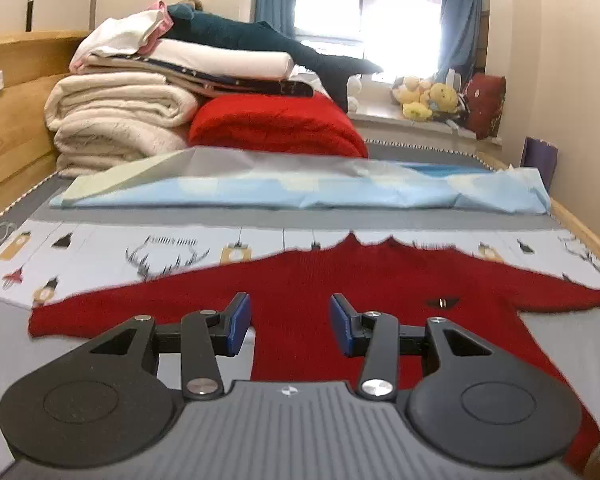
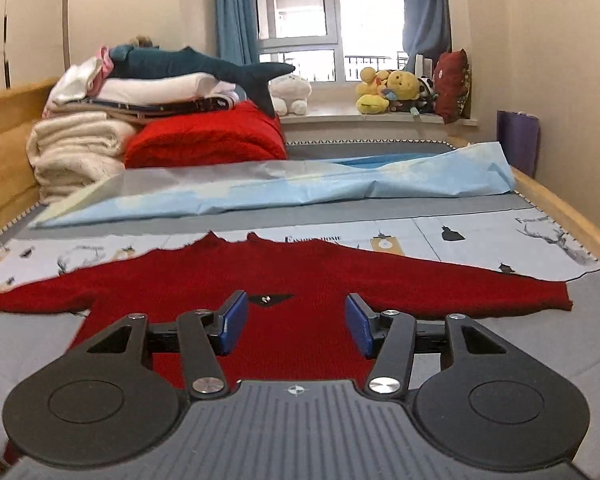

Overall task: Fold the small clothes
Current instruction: 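Move both open grippers back above the flattened sweater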

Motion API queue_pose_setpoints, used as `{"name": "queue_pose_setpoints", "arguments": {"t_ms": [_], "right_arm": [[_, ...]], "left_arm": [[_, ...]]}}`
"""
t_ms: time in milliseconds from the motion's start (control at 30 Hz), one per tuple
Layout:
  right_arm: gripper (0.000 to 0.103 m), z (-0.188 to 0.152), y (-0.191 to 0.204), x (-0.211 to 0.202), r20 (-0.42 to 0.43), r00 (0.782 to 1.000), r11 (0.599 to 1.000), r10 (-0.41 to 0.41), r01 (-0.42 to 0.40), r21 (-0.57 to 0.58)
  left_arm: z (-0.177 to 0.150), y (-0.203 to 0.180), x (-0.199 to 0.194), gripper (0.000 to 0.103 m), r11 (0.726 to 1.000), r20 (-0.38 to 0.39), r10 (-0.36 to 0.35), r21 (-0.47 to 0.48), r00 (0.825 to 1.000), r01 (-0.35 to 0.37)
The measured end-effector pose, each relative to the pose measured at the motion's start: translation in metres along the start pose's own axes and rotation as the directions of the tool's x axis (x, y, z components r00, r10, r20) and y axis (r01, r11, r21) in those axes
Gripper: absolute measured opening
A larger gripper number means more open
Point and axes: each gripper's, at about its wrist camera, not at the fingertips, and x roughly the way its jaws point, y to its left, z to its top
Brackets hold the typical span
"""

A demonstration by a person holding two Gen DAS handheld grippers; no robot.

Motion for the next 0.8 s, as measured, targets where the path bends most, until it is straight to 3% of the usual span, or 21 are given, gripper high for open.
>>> {"name": "queue_pose_setpoints", "arguments": {"t_ms": [167,300,400,467,600,800], "right_arm": [[0.058,0.001,0.006,0.005,-0.024,1.000,1.000,-0.006,0.007,0.020],[0.058,0.001,0.019,0.011,-0.013,0.999,1.000,-0.030,0.030,-0.005],[0.058,-0.002,0.031,0.016,0.006,0.999,0.998,-0.051,0.051,-0.032],[0.057,-0.001,0.038,0.017,0.025,0.998,0.997,-0.054,0.055,-0.047],[0.056,0.011,0.052,0.023,0.029,0.999,0.998,-0.034,0.036,-0.052],[0.057,0.074,0.078,0.043,0.101,0.995,1.000,-0.019,0.020,-0.011]], "left_arm": [[0.041,0.006,0.035,0.049,1.000,0.019,-0.012,0.005,1.000,0.012],[0.048,0.024,0.070,0.052,1.000,0.028,0.002,0.010,1.000,-0.003],[0.023,0.039,0.097,0.062,0.992,0.032,0.112,0.060,0.993,-0.114],[0.016,0.046,0.126,0.063,0.972,-0.085,0.218,0.104,0.972,-0.209],[0.024,0.078,0.139,0.065,0.980,-0.096,0.191,-0.041,0.977,-0.196],[0.028,0.118,0.152,0.066,0.962,-0.154,0.204,-0.150,0.967,-0.227]]}}
